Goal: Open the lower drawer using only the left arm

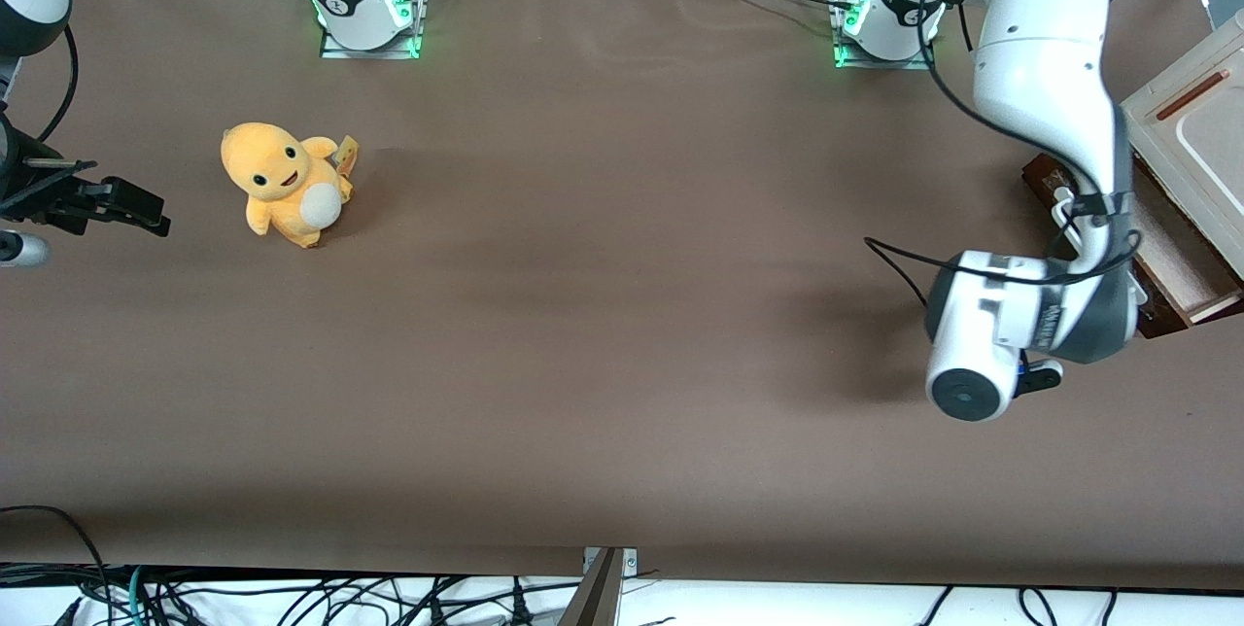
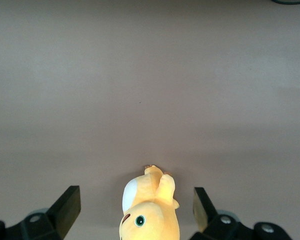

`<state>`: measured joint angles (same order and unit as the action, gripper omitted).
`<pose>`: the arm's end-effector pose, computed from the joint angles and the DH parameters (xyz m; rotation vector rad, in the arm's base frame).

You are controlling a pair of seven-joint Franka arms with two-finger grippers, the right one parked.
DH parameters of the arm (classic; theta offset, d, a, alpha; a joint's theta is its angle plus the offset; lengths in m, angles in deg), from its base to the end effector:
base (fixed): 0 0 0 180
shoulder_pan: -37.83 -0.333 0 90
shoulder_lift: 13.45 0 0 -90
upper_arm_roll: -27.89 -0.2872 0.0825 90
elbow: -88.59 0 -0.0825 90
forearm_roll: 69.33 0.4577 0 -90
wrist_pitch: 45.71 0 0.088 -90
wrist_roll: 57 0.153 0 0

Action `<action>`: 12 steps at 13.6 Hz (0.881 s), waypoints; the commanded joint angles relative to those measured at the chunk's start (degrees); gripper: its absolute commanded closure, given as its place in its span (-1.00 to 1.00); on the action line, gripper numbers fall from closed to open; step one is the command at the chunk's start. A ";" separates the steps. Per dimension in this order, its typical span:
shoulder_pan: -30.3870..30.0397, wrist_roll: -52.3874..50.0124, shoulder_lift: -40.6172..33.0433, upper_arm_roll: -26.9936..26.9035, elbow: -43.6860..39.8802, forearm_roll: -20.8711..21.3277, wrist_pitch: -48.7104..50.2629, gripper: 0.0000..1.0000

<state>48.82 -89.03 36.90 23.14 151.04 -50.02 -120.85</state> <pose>0.7101 -0.0330 0.1905 -2.4163 -0.5116 0.6154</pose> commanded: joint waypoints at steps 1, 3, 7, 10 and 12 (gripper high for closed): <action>-2.46 5.28 -2.62 0.18 -2.16 -6.38 0.43 -1.00; -4.04 10.30 -4.38 0.18 -2.16 -10.15 0.34 -1.00; -7.03 19.08 -8.94 0.01 -2.16 -16.93 -2.36 -1.00; -8.70 23.41 -11.32 -0.08 -1.99 -19.49 -4.67 -1.00; -9.67 25.43 -12.46 -0.08 -1.72 -20.45 -4.84 -1.00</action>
<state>40.08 -66.54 26.19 23.07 148.20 -68.12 -124.86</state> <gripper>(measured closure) 0.000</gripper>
